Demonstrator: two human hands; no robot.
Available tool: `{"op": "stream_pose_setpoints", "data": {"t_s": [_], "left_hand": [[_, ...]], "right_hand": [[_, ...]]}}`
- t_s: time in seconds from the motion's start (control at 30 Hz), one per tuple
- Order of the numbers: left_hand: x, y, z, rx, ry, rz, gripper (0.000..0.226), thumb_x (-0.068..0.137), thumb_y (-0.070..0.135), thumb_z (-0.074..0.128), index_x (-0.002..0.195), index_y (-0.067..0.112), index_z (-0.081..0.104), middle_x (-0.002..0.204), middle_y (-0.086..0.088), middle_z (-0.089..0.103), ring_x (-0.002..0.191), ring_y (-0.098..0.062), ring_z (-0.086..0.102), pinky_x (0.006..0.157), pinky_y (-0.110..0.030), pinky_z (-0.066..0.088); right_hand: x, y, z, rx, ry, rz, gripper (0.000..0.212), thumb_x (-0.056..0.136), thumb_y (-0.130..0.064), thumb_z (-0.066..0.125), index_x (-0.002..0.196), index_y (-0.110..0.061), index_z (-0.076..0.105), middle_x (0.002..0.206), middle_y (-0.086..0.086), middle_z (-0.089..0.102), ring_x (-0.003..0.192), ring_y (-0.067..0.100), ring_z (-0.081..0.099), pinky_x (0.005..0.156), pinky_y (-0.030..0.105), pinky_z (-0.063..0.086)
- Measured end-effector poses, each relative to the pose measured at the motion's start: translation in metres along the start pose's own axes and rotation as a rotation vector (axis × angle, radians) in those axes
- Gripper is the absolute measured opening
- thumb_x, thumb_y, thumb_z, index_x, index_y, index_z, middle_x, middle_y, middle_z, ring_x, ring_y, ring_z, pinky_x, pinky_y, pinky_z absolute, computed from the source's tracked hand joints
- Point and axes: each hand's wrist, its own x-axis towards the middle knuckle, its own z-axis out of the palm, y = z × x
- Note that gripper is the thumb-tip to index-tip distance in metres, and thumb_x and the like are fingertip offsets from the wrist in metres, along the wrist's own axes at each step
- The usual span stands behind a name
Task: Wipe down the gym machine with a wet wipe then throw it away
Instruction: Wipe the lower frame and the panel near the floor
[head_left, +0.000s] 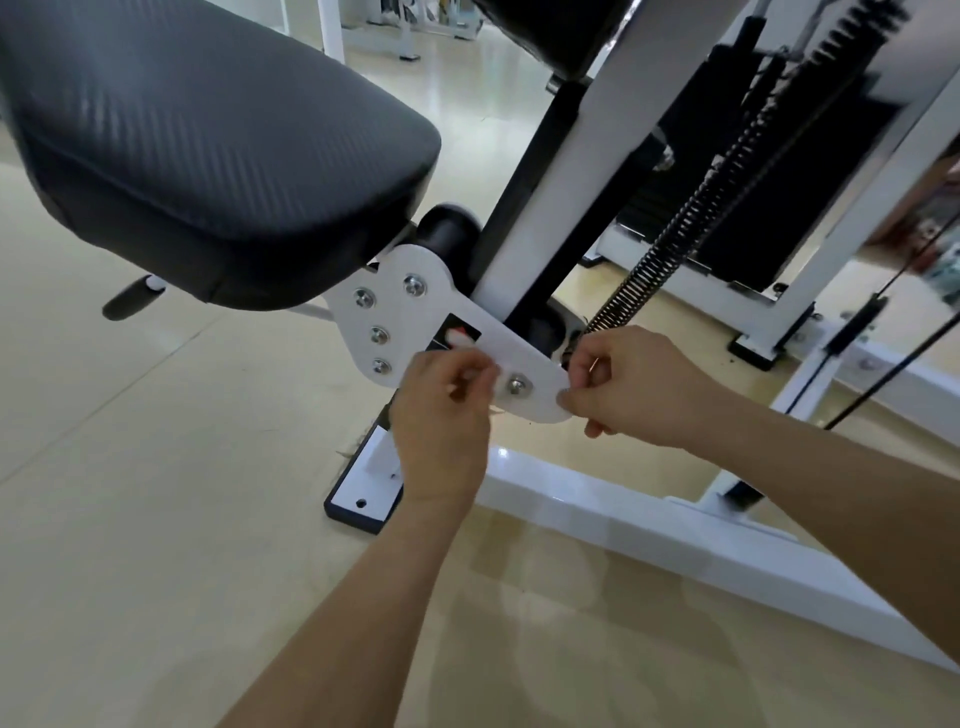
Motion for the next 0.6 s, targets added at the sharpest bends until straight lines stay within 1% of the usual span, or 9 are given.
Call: {"op": "stream_pose_setpoints", "data": {"t_s": [0.03,0.1,0.2,0.27,0.33,0.4,0.47,0.53,0.6], "left_hand": [[-0.001,0.001,0.0,-0.088,0.026,-0.138,0.014,0.084,0.015,0.071,0.08,0.027,0.066,0.088,0.005,0.064,0.074,0.003,0.057,0.066,-0.004,0.038],[-0.011,0.005,0.006,-0.198,0.036,-0.308,0.013,0.085,0.015,0.07,0.081,0.026,0.066,0.084,0.004,0.067,0.078,-0.006,0.062,0.069,-0.008,0.043],[-0.028,0.008,0.023,-0.375,0.045,-0.562,0.01,0.088,0.013,0.067,0.084,0.023,0.065,0.083,0.001,0.067,0.08,-0.019,0.064,0.08,-0.033,0.056],[-0.035,0.013,0.032,-0.5,0.047,-0.724,0.007,0.087,0.013,0.068,0.086,0.019,0.066,0.083,-0.001,0.065,0.076,-0.018,0.064,0.075,-0.032,0.056],[-0.04,0.022,0.037,-0.638,-0.015,-0.794,0.005,0.086,0.009,0.07,0.087,0.013,0.066,0.08,-0.004,0.065,0.07,-0.016,0.063,0.068,-0.026,0.053],[-0.042,0.031,0.039,-0.646,-0.062,-0.782,0.006,0.084,0.008,0.072,0.084,0.012,0.067,0.078,-0.004,0.07,0.07,-0.015,0.067,0.068,-0.025,0.054],[-0.042,0.038,0.034,-0.51,-0.043,-0.701,0.008,0.083,0.012,0.074,0.079,0.018,0.069,0.075,0.002,0.072,0.071,-0.011,0.069,0.068,-0.023,0.055],[-0.037,0.042,0.028,-0.418,0.002,-0.56,0.013,0.081,0.014,0.075,0.075,0.023,0.068,0.071,0.009,0.07,0.068,-0.004,0.067,0.067,-0.02,0.053],[-0.031,0.046,0.024,-0.342,-0.014,-0.361,0.015,0.082,0.012,0.073,0.074,0.023,0.068,0.07,0.012,0.069,0.068,-0.002,0.065,0.065,-0.016,0.051]], "right_hand": [[0.0,0.001,0.002,0.114,0.014,0.044,0.012,0.08,-0.009,0.07,0.073,-0.01,0.06,0.054,-0.005,0.063,0.055,0.015,0.07,0.057,0.024,0.053],[-0.004,0.004,0.012,0.39,0.101,0.138,0.016,0.079,-0.003,0.071,0.069,-0.009,0.059,0.058,0.007,0.065,0.056,0.022,0.07,0.057,0.029,0.055],[-0.017,0.006,0.042,0.832,0.351,0.281,0.015,0.079,0.001,0.071,0.073,-0.007,0.059,0.069,0.016,0.068,0.061,0.022,0.07,0.061,0.029,0.056],[-0.024,0.004,0.063,1.067,0.436,0.352,0.013,0.083,-0.004,0.069,0.079,-0.008,0.058,0.079,0.016,0.067,0.065,0.019,0.068,0.064,0.028,0.053],[-0.026,0.007,0.077,1.153,0.433,0.414,0.015,0.086,-0.016,0.069,0.084,-0.013,0.055,0.088,0.013,0.065,0.07,0.017,0.065,0.066,0.03,0.053],[-0.027,0.015,0.081,1.141,0.35,0.468,0.022,0.087,-0.03,0.07,0.09,-0.013,0.056,0.098,0.01,0.068,0.085,0.02,0.068,0.068,0.033,0.054],[-0.032,0.019,0.081,1.119,0.277,0.497,0.031,0.085,-0.037,0.072,0.095,-0.01,0.06,0.098,0.009,0.071,0.084,0.02,0.069,0.065,0.031,0.053],[-0.035,0.018,0.08,1.113,0.314,0.446,0.026,0.085,-0.025,0.075,0.091,-0.004,0.062,0.089,0.014,0.072,0.068,0.02,0.067,0.062,0.029,0.053],[-0.036,0.011,0.077,1.083,0.438,0.345,0.011,0.083,-0.009,0.075,0.084,-0.003,0.065,0.076,0.013,0.072,0.063,0.018,0.067,0.062,0.027,0.056]]}}
